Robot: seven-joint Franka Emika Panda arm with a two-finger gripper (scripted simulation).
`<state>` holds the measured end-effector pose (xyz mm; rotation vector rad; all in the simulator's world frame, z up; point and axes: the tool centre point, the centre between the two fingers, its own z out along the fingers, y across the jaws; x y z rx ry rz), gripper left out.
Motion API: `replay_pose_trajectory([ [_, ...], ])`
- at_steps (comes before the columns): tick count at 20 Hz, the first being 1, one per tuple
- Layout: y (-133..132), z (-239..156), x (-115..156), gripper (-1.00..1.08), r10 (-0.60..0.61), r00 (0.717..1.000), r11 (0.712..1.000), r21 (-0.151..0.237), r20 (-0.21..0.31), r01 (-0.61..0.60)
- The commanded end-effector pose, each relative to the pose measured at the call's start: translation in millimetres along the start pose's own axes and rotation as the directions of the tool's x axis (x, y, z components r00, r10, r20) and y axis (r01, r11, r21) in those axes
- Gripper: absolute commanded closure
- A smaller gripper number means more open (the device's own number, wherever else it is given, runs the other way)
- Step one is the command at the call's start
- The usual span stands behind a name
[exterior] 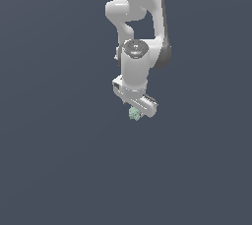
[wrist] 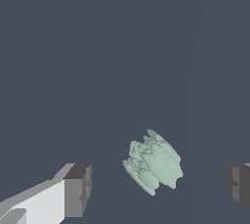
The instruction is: Pick up the object and move it to a goal position.
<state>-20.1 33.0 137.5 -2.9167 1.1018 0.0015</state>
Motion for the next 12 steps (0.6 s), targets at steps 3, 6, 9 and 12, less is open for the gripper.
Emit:
replay_pose_trajectory([
  [3, 1, 7, -6, -0.92, 0.119, 0.993, 0.993, -0.003, 0.000, -0.119],
  [6, 3, 12, -10, -0.92, 0.197, 0.980, 0.980, -0.004, -0.001, -0.197],
  [9, 4, 17, -14, -0.92, 0.274, 0.962, 0.962, -0.006, -0.002, -0.274],
  [12, 5, 21, -18, -0.92, 0.349, 0.937, 0.937, -0.008, -0.004, -0.349],
])
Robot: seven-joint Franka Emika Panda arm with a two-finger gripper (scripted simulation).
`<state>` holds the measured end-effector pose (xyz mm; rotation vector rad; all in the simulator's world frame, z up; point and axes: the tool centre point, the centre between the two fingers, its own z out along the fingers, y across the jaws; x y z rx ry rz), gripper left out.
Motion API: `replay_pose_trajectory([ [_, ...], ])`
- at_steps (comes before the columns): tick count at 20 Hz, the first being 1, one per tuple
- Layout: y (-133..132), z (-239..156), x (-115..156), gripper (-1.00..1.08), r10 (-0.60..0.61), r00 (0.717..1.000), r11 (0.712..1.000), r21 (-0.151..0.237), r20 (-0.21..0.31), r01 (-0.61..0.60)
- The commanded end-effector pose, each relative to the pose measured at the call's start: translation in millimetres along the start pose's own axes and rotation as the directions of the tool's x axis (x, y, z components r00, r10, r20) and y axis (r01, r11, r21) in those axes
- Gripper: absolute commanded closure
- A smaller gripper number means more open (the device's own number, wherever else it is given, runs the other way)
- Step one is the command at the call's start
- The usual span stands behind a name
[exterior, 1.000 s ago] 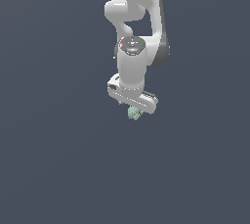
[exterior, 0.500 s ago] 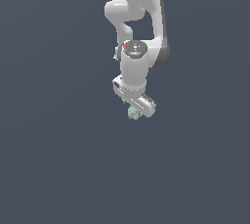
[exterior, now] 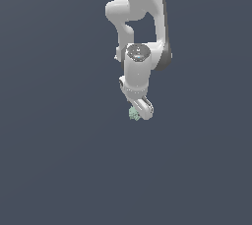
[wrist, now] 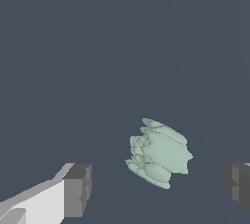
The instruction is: Pick up the object and move it to a goal position.
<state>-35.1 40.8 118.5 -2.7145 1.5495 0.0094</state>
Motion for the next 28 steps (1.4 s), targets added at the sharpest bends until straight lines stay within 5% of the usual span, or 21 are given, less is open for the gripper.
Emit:
replay_pose_trajectory([
  [1, 2, 4, -3, -0.92, 0.068, 0.998, 0.998, -0.001, -0.001, -0.068],
  [15, 14, 21, -15, -0.92, 0.388, 0.922, 0.922, -0.004, -0.012, -0.388],
  [28, 17, 26, -18, -0.92, 0.472, 0.882, 0.882, -0.003, -0.017, -0.472],
])
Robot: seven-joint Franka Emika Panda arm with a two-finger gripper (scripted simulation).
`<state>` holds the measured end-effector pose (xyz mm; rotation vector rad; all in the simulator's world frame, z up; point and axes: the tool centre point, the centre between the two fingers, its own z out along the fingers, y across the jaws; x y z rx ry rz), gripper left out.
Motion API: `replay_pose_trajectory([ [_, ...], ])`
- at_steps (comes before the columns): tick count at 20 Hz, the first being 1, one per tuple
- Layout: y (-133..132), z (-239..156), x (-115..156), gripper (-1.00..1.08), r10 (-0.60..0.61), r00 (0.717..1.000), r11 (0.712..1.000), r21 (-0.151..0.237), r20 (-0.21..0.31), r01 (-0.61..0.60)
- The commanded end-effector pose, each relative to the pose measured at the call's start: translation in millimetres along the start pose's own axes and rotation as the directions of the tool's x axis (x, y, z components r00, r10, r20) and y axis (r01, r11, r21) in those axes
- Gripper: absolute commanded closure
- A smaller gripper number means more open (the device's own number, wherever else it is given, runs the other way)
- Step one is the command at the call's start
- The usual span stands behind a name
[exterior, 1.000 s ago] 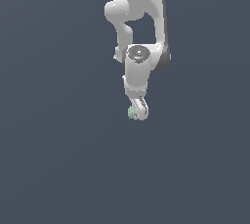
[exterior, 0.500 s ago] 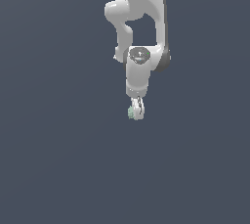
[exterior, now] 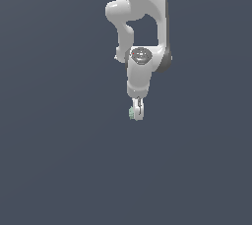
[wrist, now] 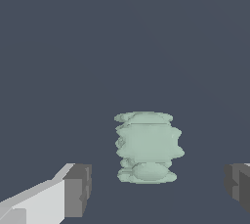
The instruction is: Pick up the object and move it to a goal position.
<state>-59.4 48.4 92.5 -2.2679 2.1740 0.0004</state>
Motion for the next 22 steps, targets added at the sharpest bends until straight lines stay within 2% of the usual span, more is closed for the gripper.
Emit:
replay_pose_trajectory([
  [1, 0, 0, 0, -0.92, 0.000, 1.000, 1.000, 0.000, 0.000, 0.000],
  [18, 1, 50, 0, -0.92, 0.005, 1.000, 1.000, 0.000, 0.000, -0.005],
  [19, 1, 50, 0, 1.08, 0.005, 1.000, 1.000, 0.000, 0.000, -0.005],
  [22, 1, 50, 0, 1.08, 0.005, 1.000, 1.000, 0.000, 0.000, -0.005],
])
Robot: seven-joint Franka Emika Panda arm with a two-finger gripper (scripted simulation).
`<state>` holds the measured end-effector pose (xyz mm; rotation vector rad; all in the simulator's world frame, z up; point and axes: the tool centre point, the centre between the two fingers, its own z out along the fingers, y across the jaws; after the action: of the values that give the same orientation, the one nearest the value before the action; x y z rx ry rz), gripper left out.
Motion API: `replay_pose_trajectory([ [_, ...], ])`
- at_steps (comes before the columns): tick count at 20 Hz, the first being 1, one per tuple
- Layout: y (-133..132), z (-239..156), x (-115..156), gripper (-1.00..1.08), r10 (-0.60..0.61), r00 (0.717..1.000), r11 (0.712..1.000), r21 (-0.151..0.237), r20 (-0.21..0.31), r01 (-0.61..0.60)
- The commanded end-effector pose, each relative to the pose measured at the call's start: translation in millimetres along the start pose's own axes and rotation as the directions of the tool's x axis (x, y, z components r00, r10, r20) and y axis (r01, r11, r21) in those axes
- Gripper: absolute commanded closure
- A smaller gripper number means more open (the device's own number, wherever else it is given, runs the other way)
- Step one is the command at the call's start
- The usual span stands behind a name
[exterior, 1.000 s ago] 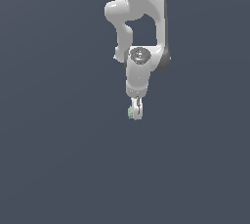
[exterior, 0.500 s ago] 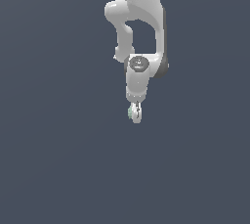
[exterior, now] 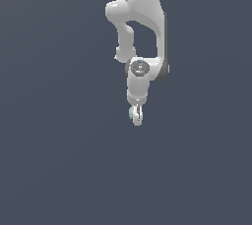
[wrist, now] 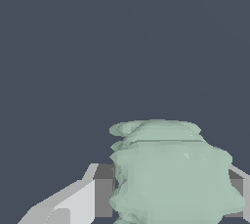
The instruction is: Pick up the object and move it to a goal position.
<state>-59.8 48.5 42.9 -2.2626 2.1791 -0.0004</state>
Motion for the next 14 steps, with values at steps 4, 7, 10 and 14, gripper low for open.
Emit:
replay_pose_trajectory([
  [4, 0, 1, 0, 1.08, 0.000, 1.000, 1.000, -0.001, 0.000, 0.000],
  [7, 0, 0, 0, 1.08, 0.000, 1.000, 1.000, 0.000, 0.000, 0.000],
  [10, -1, -2, 4, 1.08, 0.000, 1.000, 1.000, 0.000, 0.000, 0.000],
  [14, -7, -11, 19, 1.08, 0.000, 1.000, 1.000, 0.000, 0.000, 0.000],
])
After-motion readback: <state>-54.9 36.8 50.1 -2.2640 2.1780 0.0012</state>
